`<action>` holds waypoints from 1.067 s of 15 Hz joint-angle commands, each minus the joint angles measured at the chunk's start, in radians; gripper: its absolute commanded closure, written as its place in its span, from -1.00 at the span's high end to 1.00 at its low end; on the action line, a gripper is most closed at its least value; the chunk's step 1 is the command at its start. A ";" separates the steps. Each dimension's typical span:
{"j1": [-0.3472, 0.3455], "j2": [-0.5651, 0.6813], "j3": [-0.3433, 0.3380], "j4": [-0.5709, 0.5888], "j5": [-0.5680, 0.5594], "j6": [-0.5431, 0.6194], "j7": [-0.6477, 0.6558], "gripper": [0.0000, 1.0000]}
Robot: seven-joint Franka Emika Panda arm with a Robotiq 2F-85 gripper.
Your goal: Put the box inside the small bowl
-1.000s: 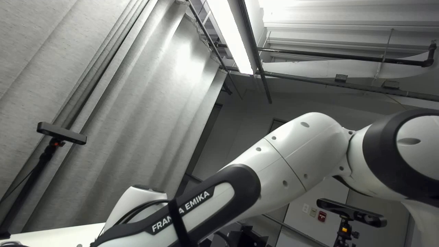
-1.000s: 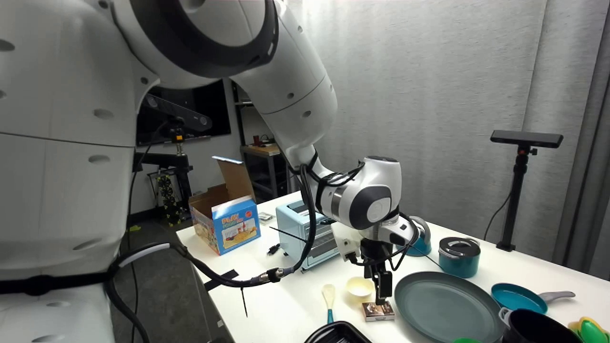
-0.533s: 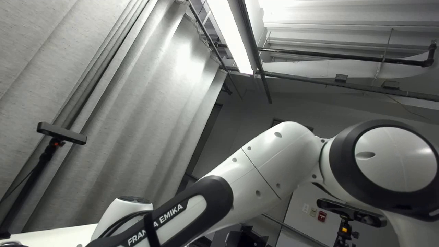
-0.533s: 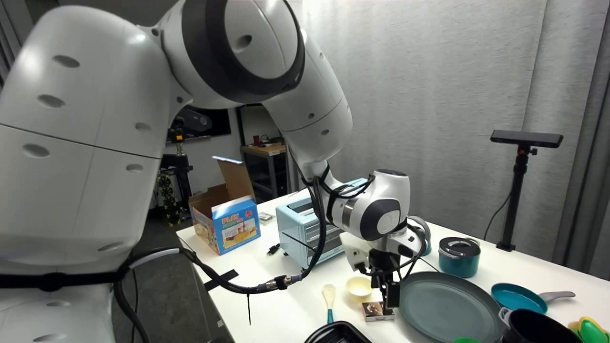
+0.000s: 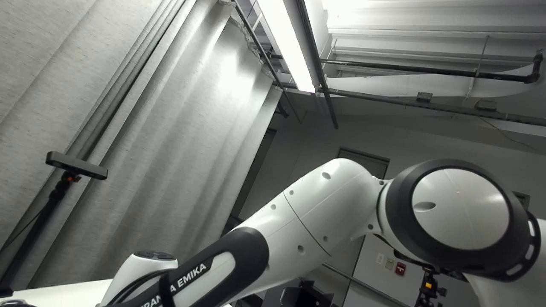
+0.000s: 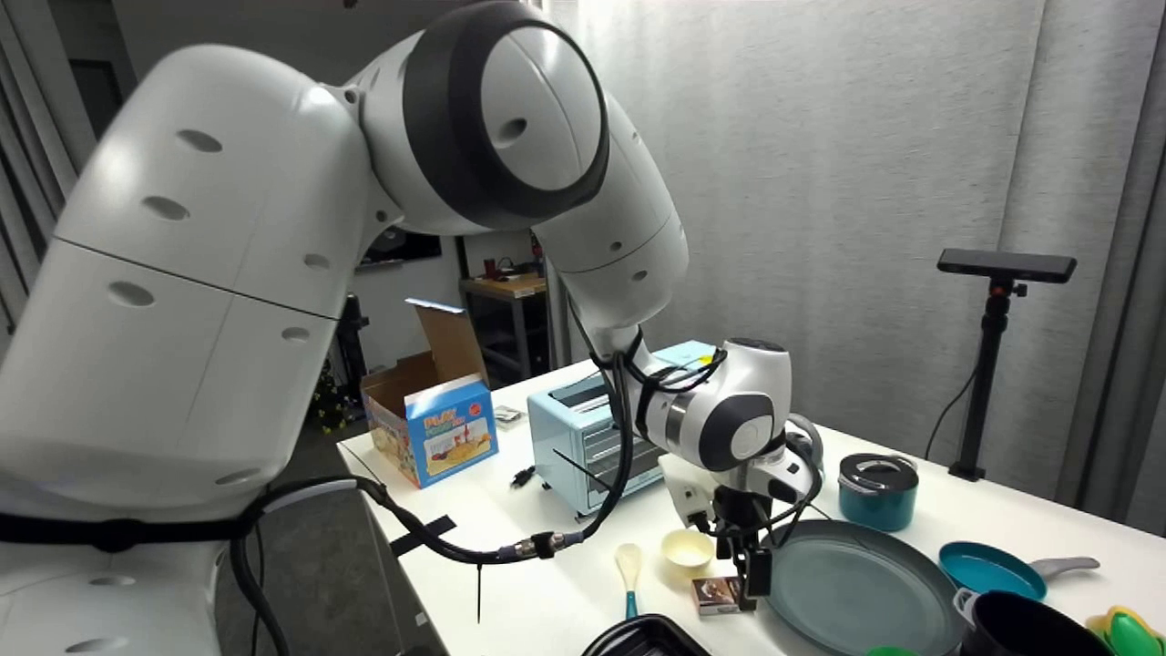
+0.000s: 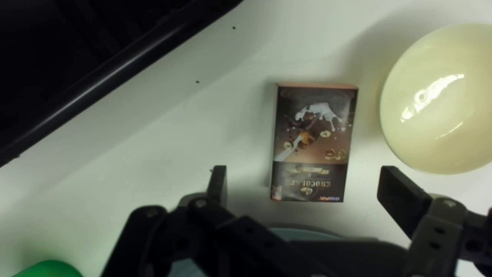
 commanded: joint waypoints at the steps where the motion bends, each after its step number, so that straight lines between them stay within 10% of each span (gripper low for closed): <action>1: 0.031 0.042 -0.020 0.053 0.014 -0.009 0.019 1.00; 16: 0.050 0.084 -0.017 0.057 0.033 0.005 0.039 1.00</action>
